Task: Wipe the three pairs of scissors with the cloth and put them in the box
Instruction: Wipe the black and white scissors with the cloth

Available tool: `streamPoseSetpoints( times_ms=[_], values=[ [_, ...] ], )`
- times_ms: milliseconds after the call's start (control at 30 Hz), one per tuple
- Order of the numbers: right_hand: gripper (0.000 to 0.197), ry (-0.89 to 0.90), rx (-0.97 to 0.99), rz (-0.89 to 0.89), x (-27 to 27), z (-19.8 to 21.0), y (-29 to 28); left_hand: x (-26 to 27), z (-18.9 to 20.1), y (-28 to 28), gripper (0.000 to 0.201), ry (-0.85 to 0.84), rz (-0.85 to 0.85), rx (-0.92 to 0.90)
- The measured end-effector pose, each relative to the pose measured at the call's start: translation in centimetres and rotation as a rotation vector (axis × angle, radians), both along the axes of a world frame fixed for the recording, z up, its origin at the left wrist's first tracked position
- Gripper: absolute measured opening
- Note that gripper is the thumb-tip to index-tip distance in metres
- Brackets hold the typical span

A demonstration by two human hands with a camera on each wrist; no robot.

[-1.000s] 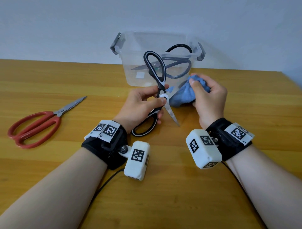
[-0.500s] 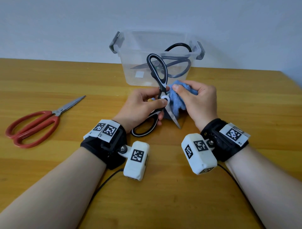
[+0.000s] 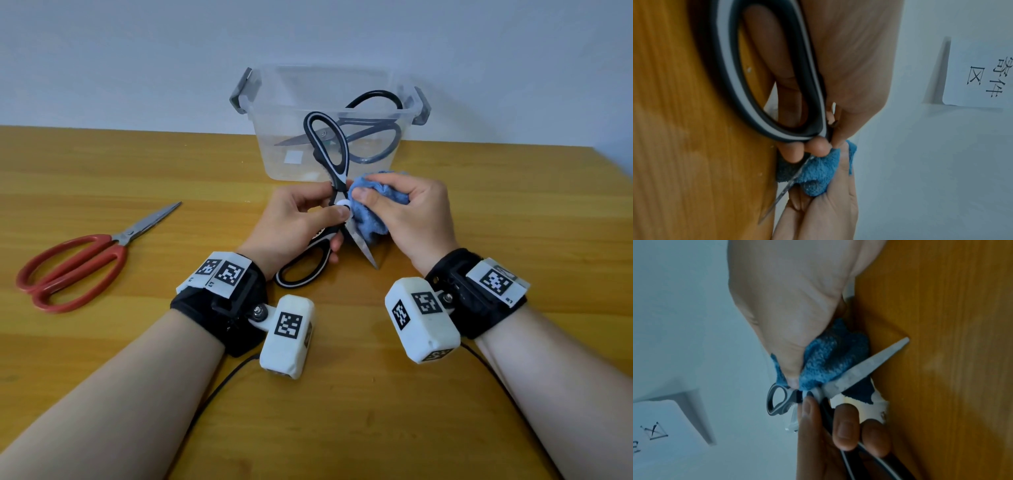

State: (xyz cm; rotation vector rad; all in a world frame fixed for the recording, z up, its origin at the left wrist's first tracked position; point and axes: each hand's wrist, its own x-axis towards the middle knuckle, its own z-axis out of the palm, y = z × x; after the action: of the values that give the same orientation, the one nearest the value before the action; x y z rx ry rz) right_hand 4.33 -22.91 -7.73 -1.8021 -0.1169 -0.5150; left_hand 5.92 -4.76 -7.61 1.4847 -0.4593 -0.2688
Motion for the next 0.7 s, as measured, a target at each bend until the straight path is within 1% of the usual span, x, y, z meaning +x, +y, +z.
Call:
streamPoseSetpoints(
  times_ms=[100,200,300,367,433,500,533,600,700],
  values=[
    [0.019,-0.016,-0.003,-0.102,0.3,-0.2,-0.1,-0.1,0.0,-0.1,0.027,0.007,0.005,-0.013],
    [0.02,-0.035,0.051,-0.192,0.7,-0.3,-0.6,-0.1,-0.1,-0.2,0.035,0.032,0.026,-0.024],
    [0.016,-0.081,0.104,-0.305,1.0,-0.2,-1.5,-0.1,-0.1,-0.2,0.035,0.04,0.035,-0.023],
    [0.016,-0.123,0.127,-0.277,0.8,0.0,-1.4,0.0,-0.1,-0.2,0.034,0.041,0.057,-0.013],
    [0.022,-0.102,0.1,-0.138,0.5,0.1,-0.9,0.1,-0.1,-0.2,0.033,0.045,0.073,-0.007],
    [0.025,-0.024,0.009,0.033,0.0,0.1,-0.4,0.2,-0.1,-0.2,0.031,0.033,0.059,-0.002],
    [0.024,0.005,-0.02,0.078,-0.1,0.1,-0.3,0.1,-0.1,-0.2,0.03,0.025,0.049,-0.001],
    [0.022,0.024,-0.016,0.063,0.0,0.1,-0.4,0.1,-0.1,-0.1,0.032,0.018,0.036,-0.008],
    [0.021,0.001,0.049,-0.077,0.5,-0.1,-0.7,0.0,-0.1,-0.1,0.034,0.028,0.033,-0.034]
  ],
)
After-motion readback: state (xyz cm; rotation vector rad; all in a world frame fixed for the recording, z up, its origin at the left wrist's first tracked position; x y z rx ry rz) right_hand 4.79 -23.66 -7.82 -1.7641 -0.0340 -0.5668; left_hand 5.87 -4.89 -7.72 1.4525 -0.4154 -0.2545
